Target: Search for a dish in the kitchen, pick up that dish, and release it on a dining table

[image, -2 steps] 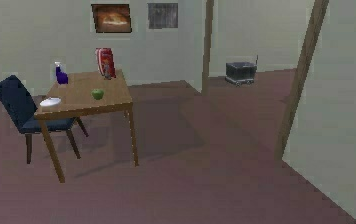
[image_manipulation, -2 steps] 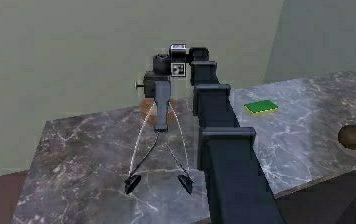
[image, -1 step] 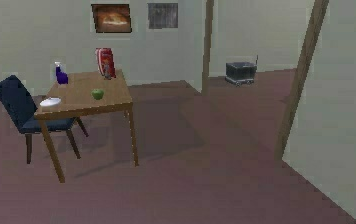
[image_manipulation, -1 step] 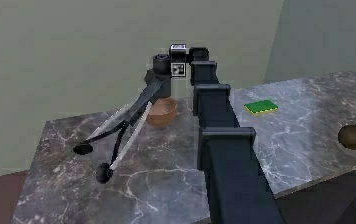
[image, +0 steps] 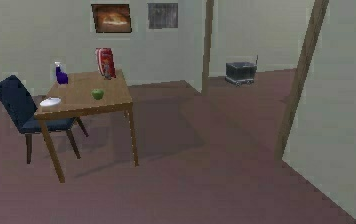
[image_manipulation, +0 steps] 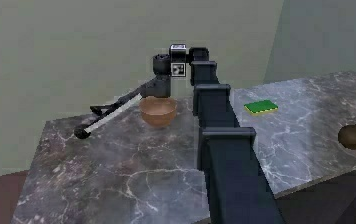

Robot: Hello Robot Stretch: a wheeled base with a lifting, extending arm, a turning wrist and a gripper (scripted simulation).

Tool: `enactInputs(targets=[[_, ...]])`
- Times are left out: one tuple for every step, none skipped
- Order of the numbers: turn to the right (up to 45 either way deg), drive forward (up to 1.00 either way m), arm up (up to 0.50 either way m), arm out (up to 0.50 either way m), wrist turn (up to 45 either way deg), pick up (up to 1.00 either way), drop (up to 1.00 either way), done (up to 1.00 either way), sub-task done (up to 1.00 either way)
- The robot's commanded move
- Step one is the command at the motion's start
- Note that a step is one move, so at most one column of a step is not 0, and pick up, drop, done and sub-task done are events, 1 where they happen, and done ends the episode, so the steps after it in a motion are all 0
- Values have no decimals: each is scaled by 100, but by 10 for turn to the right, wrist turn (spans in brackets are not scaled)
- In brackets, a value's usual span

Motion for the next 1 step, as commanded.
enactInputs(targets=[[0,0,0,0,450,0,0,0,0]])
